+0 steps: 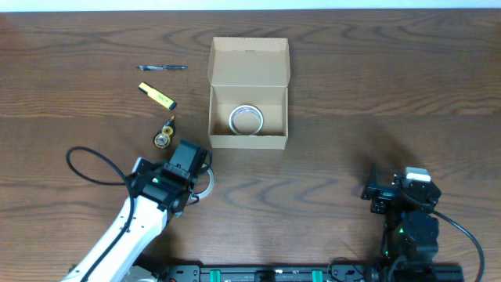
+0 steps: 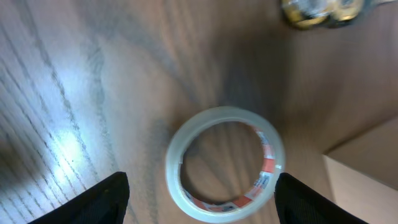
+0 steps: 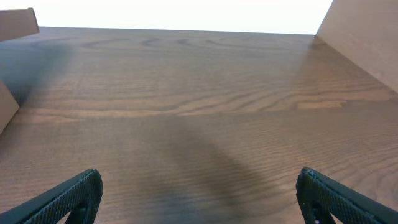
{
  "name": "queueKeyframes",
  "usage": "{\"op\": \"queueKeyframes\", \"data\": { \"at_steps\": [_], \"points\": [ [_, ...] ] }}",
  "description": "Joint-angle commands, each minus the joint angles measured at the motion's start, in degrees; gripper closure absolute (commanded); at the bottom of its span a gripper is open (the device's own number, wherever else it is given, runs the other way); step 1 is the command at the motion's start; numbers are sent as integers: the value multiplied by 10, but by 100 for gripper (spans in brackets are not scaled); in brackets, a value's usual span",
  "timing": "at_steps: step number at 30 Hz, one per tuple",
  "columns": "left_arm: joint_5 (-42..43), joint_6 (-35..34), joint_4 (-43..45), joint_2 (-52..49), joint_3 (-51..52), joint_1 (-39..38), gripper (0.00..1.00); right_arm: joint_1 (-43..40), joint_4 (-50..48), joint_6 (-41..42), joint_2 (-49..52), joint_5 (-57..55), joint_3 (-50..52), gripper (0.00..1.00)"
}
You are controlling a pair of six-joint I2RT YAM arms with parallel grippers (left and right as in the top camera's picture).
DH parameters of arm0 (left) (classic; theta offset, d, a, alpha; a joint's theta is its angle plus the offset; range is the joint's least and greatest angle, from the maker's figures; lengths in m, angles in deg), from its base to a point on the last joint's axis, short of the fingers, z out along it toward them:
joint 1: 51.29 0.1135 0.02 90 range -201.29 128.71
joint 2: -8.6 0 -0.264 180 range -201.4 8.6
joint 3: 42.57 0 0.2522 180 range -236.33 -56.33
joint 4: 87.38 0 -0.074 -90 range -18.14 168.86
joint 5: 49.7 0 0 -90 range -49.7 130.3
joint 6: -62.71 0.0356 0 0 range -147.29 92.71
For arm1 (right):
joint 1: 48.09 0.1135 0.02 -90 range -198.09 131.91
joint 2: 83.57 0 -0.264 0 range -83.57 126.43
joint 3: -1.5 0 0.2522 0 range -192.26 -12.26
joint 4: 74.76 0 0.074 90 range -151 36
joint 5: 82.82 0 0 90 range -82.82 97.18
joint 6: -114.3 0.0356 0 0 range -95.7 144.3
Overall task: Pack container
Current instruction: 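Grasp the second clear tape roll with the left gripper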
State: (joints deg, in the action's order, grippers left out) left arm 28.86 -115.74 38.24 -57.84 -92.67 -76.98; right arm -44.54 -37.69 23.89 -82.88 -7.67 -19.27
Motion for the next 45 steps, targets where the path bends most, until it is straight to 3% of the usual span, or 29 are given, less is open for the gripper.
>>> {"op": "queueKeyframes", "data": {
  "at_steps": [1,8,12,18,22,31,37,41,45],
  "points": [
    [28,-42,20,-10,27,0,24,-3,1,10,-3,-1,2,1],
    [63,-44,66,-70,36,0,25,-4,1,10,-3,-1,2,1],
    [83,-44,71,-95,36,1,39,-3,0,10,-3,-1,2,1],
    [102,-50,76,-115,43,0,43,-3,1,10,-3,-1,2,1],
    [109,-59,84,-115,56,0,52,-4,1,10,-3,-1,2,1],
    [76,-58,89,-87,56,0,94,-4,1,10,-3,-1,2,1],
    [-25,-58,45,19,38,1,94,-3,1,10,-3,-1,2,1],
    [-71,9,-8,49,-41,1,94,-3,1,10,-3,-1,2,1],
    [-76,156,-15,8,-167,1,94,-4,0,10,-3,-1,2,1]
  ]
}}
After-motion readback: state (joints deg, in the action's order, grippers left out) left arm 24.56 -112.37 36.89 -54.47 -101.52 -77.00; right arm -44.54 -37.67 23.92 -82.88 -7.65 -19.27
